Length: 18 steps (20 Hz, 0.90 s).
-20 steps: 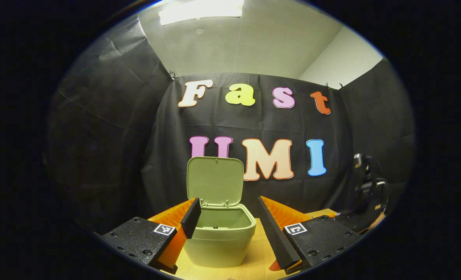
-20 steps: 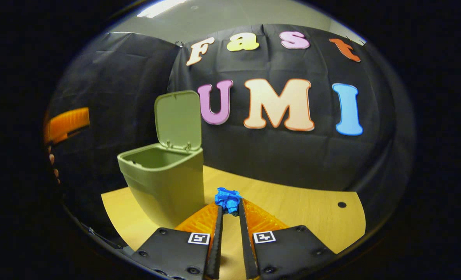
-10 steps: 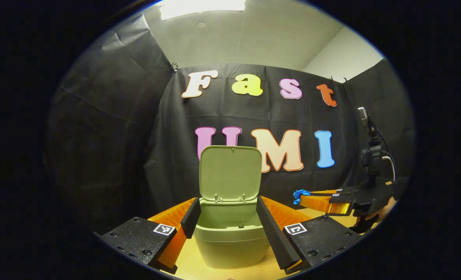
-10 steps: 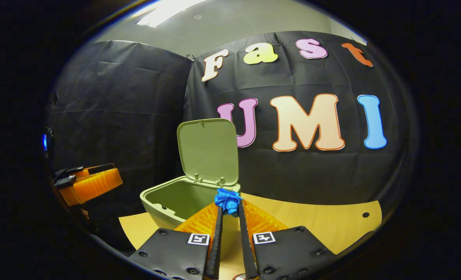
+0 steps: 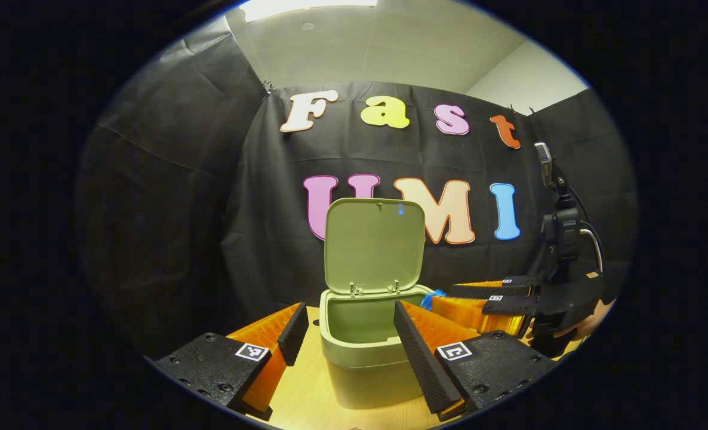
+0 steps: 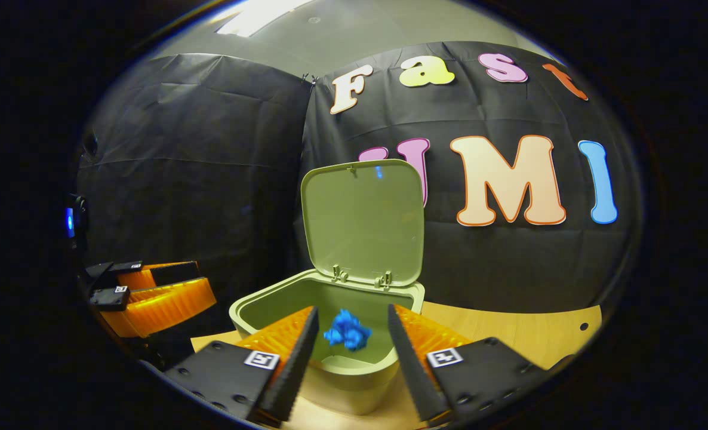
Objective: Press the lid of the desktop garbage bin to open it, pick up the crumpled paper on the desktop and throw it into the bin, then pick up the pop can on the desktop and drop it into the bin, and finally close the garbage bin lid.
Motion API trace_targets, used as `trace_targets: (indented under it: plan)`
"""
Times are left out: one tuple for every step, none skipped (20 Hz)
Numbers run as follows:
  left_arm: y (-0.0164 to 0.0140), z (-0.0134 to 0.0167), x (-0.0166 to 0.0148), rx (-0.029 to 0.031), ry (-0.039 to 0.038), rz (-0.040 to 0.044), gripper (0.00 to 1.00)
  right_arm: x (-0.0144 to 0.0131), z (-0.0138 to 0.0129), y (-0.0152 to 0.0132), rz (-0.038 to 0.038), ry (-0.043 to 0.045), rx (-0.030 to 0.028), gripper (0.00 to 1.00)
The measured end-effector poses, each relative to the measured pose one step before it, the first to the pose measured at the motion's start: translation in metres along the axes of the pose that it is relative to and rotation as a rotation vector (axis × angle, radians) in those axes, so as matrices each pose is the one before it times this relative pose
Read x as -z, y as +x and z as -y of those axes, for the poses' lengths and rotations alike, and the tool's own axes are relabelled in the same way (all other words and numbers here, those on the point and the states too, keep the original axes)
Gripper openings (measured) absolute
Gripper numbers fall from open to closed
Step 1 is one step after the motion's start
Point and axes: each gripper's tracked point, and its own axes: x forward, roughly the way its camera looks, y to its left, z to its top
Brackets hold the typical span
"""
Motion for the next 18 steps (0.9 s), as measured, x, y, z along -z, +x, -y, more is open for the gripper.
trace_targets:
  plan:
    - [0.00156, 0.00547, 0.00036, 0.01256, -0.00431, 0.00136, 0.87, -0.00150, 0.00409, 0.00085, 0.01010, -0.00880, 0.01116, 0.99]
    - [0.00136, 0.00725, -0.00016, 0.01619, -0.00523, 0.00206, 0.87, -0.00761, 0.00494, -0.01147, 0.01490, -0.00878, 0.01368, 0.99]
    - [0.00107, 0.00989, -0.00019, 0.02284, -0.00499, 0.00176, 0.87, -0.00750, 0.00646, -0.00977, 0.01718, -0.00839, 0.01755, 0.98]
    - [0.00020, 0.01148, -0.00132, 0.02636, -0.00582, 0.00504, 0.87, -0.00692, 0.00732, -0.00993, 0.01751, -0.00599, 0.01709, 0.98]
    - [0.00093, 0.01097, -0.00114, 0.02228, -0.00385, 0.00806, 0.87, -0.00697, 0.00630, -0.01128, 0.01660, -0.00521, 0.01513, 0.98]
    - [0.00118, 0.01119, -0.00223, 0.01866, -0.00206, 0.00759, 0.87, -0.00719, 0.00931, -0.01107, 0.01681, -0.00609, 0.01904, 0.98]
    - [0.00036, 0.01230, 0.00005, 0.02208, -0.00421, 0.00330, 0.87, -0.00736, 0.01104, -0.01226, 0.01334, -0.00491, 0.02077, 0.98]
    - [0.00035, 0.01321, 0.00047, 0.02273, -0.00473, 0.00151, 0.86, -0.00607, 0.01044, -0.01182, 0.01033, -0.00124, 0.02005, 0.99]
    - [0.00038, 0.01471, 0.00083, 0.02680, -0.00536, -0.00211, 0.87, -0.00598, 0.01059, -0.01297, 0.00859, 0.00033, 0.02093, 0.99]
    - [0.00081, 0.01566, 0.00243, 0.02772, -0.00782, -0.00596, 0.87, -0.00675, 0.01268, -0.01325, 0.00929, -0.00163, 0.02270, 0.99]
    - [-0.00012, 0.01519, 0.00355, 0.02585, -0.00551, -0.00778, 0.87, -0.00625, 0.01374, -0.01269, 0.00951, -0.00431, 0.02482, 0.99]
    - [0.00047, 0.01447, 0.00333, 0.02432, -0.00243, -0.00316, 0.87, -0.00569, 0.01399, -0.01184, 0.00659, -0.00555, 0.02414, 0.99]
    - [0.00039, 0.01384, 0.00667, 0.02158, -0.00079, -0.00883, 0.87, -0.00504, 0.01293, -0.01203, 0.00695, -0.00379, 0.02270, 0.99]
    - [0.00132, 0.01258, 0.00782, 0.01621, -0.00027, -0.01418, 0.87, -0.00430, 0.01241, -0.01061, 0.00019, 0.00031, 0.01883, 0.99]
    - [0.00190, 0.01239, 0.00928, 0.01566, -0.00455, -0.01782, 0.87, -0.00188, 0.01223, -0.01241, -0.00095, 0.00044, 0.01777, 0.98]
    - [0.00294, 0.01234, 0.01035, 0.01738, -0.00593, -0.01978, 0.87, -0.00304, 0.01274, -0.01060, 0.00192, -0.00344, 0.02087, 0.98]
    - [0.00290, 0.01217, 0.01156, 0.01759, -0.00801, -0.02139, 0.87, -0.00450, 0.01499, -0.01011, 0.00336, -0.00625, 0.02360, 0.98]
    - [0.00326, 0.00876, 0.01271, 0.00968, -0.00870, -0.02162, 0.87, -0.00320, 0.01307, -0.00929, 0.00322, -0.00525, 0.02113, 0.98]
